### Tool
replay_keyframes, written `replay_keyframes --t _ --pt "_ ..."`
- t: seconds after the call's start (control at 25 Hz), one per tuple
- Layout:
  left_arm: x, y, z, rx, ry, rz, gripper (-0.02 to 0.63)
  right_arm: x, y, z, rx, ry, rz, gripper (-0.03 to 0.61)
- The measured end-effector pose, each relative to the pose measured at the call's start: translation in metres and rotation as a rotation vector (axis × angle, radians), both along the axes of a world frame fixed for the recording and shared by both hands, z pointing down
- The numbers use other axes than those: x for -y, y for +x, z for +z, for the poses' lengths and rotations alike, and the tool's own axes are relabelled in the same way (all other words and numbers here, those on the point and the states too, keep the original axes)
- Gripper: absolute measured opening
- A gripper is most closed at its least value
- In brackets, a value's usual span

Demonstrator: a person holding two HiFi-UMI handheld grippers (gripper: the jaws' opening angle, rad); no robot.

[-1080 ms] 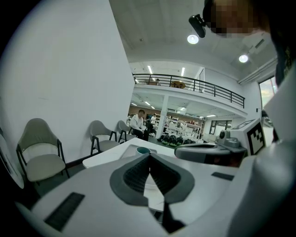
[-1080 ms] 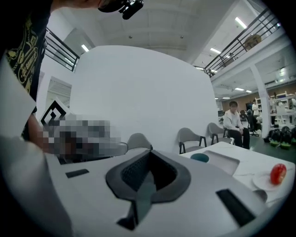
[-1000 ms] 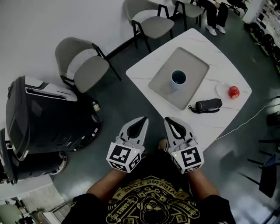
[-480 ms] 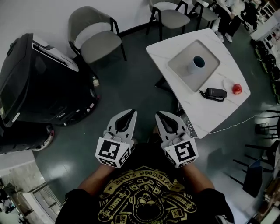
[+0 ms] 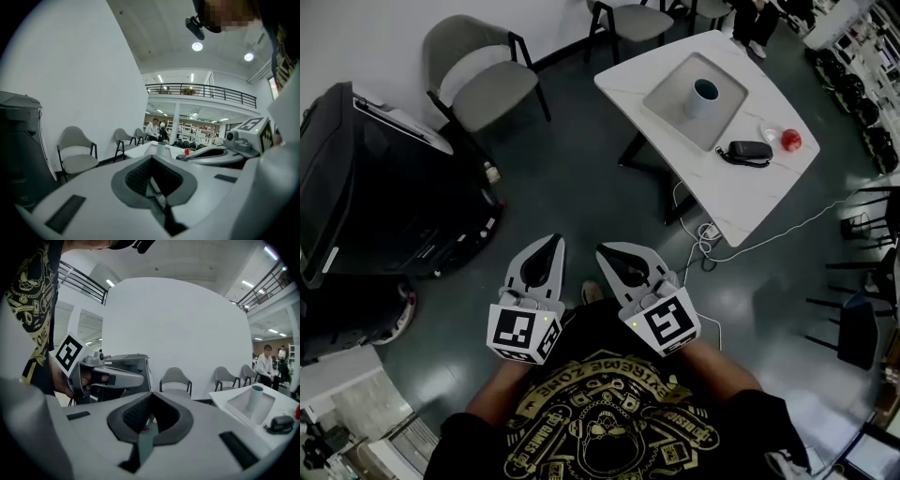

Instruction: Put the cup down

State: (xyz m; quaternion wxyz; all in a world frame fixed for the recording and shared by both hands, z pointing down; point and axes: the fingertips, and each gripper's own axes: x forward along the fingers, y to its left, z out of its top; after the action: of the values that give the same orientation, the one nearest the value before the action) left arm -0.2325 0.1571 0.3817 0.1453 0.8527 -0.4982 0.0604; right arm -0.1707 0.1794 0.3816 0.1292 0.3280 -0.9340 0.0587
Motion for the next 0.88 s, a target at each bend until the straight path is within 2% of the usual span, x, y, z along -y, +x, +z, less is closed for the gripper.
replay_keyframes --t 0.28,0.48,0.6,0.76,0.88 --pt "-0.017 0.001 -0.003 -0.004 0.021 0.004 0.009 -0.022 -0.004 0.001 -0.015 -0.004 -0.029 0.006" --pt "-0.026 -0.001 0.006 0.003 -0.001 -0.01 0.009 -0.032 -0.001 0.007 -0.033 -0.02 -0.043 0.006" --pt "-0.027 0.007 0.007 0.019 -0.004 0.001 0.009 -0.036 0.004 0.012 0.012 -0.033 -0.022 0.006" --pt "-0.03 0.022 0.005 0.044 0.007 0.023 0.009 -0.037 0.015 0.012 -0.013 -0.036 -0.028 0.006" --pt "-0.032 0.031 0.001 0.06 0.015 0.036 0.009 -0.037 0.022 0.012 0.02 -0.035 0.0 0.006"
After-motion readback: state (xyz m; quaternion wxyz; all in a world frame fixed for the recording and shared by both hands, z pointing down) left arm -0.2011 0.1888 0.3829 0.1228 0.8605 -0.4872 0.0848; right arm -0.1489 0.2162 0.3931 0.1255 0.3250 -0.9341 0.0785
